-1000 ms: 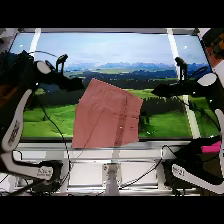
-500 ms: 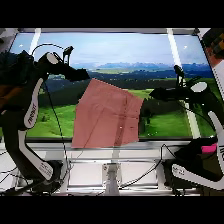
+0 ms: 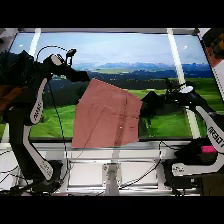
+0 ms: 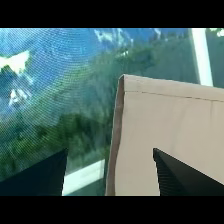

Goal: Fold the clothes and pants, and hang the long-sleeved shirts on hangers.

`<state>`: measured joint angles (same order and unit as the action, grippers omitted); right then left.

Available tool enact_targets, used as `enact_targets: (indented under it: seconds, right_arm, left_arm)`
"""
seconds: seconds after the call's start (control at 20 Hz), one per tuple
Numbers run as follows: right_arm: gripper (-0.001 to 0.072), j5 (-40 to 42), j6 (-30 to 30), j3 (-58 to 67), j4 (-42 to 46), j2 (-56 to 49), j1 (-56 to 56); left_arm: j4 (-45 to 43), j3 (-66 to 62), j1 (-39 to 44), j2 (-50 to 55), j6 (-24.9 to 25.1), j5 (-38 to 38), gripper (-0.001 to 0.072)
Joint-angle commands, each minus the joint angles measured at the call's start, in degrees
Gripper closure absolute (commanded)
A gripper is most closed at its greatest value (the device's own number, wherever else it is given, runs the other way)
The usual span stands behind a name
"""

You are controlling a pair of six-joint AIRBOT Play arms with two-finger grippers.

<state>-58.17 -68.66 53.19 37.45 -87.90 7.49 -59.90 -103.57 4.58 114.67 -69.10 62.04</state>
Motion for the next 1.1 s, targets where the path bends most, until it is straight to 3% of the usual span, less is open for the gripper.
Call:
enact_targets:
  seconds: [0.0,0.05,0.15,0.5,0.55,0.65,0.75,0.8,1.05]
  right_arm:
    - [0.0187,0.8,-1.1,0.0,-2.3,-3.5,0.0]
    - [0.0188,0.8,-1.2,0.0,-2.3,-4.1,0.0]
    - [0.0189,0.8,-1.2,0.0,-2.4,-5.5,-0.1]
    - [0.0222,8.8,-1.0,1.3,-2.0,-6.6,-6.0]
    - [0.0263,9.8,-1.1,2.0,-1.4,-6.6,-6.7]
    - [0.0497,10.3,-1.1,3.1,-0.9,-6.5,-7.5]
    - [0.0658,10.1,-1.1,3.4,-1.0,-6.4,-7.6]
    - [0.0696,9.9,-1.1,3.4,-1.0,-6.4,-7.6]
    - [0.0698,9.2,-1.1,3.4,-1.0,-6.4,-7.6]
  left_arm:
    - [-0.1,-0.1,-0.1,0.4,0.8,-0.1,0.0088]
    - [-0.1,-0.1,-0.2,0.4,1.6,0.0,0.0087]
    - [0.0,-0.1,-0.2,0.4,3.7,0.0,0.0002]
    - [6.7,-0.1,-0.2,0.7,4.0,-0.4,0.0002]
    - [7.1,-0.1,-0.2,0.9,4.0,-0.9,0.0002]
    - [7.1,-0.1,0.1,1.6,4.0,-1.6,0.0001]
    - [8.4,-0.1,0.1,2.7,3.9,-1.4,0.0002]
    - [8.6,-0.1,0.1,3.3,3.9,-1.2,0.0001]
    - [6.8,-0.1,-0.3,4.5,3.9,-0.9,0.0013]
